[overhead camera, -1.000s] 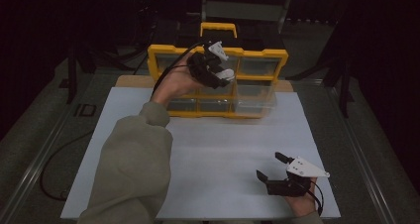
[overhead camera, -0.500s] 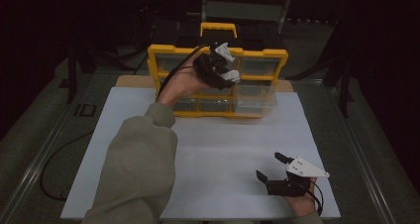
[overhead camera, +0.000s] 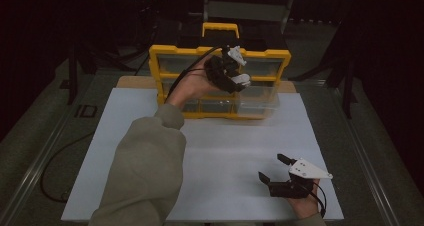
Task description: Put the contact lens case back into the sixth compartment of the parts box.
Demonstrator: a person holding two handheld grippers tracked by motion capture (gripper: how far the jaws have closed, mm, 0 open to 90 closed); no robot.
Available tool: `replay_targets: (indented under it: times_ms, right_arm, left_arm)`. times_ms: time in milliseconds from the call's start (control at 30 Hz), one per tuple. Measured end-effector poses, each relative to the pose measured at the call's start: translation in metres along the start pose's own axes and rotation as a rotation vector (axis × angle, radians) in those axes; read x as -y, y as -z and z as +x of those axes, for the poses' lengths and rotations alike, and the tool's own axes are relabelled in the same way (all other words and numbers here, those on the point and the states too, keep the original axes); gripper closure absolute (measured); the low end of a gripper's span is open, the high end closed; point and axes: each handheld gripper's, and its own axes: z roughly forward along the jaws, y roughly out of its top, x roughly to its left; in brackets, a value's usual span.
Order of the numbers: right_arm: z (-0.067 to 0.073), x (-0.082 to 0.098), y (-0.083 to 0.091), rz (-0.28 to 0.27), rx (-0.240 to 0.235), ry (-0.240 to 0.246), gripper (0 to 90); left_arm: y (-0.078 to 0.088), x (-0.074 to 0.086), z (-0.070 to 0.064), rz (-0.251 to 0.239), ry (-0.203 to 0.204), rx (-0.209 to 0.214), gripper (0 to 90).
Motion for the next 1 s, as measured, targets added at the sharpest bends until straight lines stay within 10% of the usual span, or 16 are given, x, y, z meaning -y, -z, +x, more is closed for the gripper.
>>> replay_targets:
  times_ms: [800,1000]
  right_arm:
    - [0.0,0.0,0.0,-0.003,-0.003,0.005,7.8]
    - [0.0,0.0,0.001,-0.003,-0.001,0.006,7.8]
  left_arm:
    - [-0.027,-0.007,-0.008,0.03,0.002,0.036,48.7]
    - [-0.023,-0.001,-0.006,0.017,0.06,-0.015,19.0]
